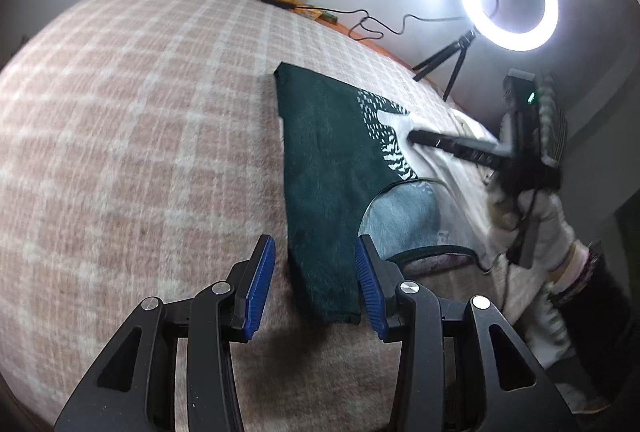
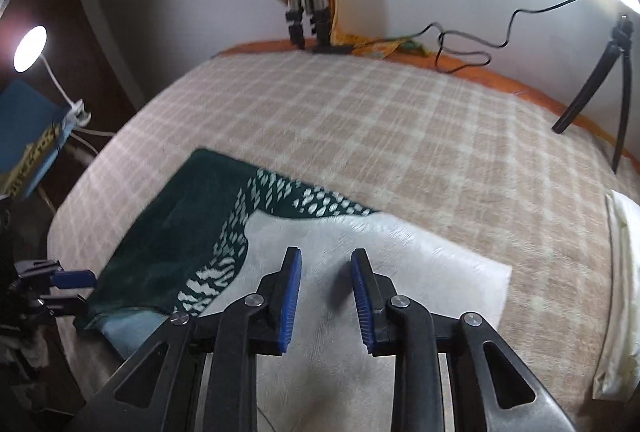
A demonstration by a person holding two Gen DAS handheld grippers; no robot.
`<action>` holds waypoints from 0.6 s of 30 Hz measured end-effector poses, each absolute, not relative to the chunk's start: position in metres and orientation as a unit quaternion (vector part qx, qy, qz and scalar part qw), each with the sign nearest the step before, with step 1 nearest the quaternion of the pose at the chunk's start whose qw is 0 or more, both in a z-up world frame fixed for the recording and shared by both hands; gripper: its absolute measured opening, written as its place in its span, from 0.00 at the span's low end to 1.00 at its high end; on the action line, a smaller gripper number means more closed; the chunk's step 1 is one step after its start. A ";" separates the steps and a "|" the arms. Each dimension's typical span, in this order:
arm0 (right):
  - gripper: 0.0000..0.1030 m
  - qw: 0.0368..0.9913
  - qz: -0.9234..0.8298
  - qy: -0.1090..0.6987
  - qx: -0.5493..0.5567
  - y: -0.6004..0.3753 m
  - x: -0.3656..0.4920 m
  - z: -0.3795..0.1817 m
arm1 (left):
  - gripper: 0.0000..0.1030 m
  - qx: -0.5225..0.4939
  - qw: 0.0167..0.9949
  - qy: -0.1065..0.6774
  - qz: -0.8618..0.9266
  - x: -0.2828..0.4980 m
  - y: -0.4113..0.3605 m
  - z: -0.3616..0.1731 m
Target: Fold small clothes
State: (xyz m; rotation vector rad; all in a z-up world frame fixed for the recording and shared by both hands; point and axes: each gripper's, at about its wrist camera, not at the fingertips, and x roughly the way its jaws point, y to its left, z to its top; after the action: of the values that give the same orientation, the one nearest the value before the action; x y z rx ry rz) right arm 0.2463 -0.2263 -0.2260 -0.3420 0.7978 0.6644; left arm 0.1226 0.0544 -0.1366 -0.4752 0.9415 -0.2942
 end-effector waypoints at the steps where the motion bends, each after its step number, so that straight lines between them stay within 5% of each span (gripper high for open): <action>1: 0.25 0.853 0.312 0.382 -0.168 -0.226 0.246 -0.230 | 0.39 -0.241 0.849 0.449 -0.140 0.121 0.059 -0.137; 6: 0.26 0.846 0.316 0.399 -0.158 -0.234 0.247 -0.229 | 0.39 -0.295 0.829 0.452 -0.148 0.120 0.072 -0.140; 11: 0.59 0.857 0.316 0.396 -0.093 -0.272 0.247 -0.207 | 0.41 -0.347 0.803 0.461 -0.153 0.123 0.079 -0.148; 18: 0.62 0.849 0.292 0.435 0.070 -0.358 0.278 -0.205 | 0.41 -0.392 0.767 0.479 -0.170 0.125 0.072 -0.166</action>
State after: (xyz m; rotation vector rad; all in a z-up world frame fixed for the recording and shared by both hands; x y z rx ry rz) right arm 0.2783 -0.3583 -0.2050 0.1467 0.9164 0.6145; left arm 0.1248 0.0725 -0.1659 -0.8517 1.0400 -0.3686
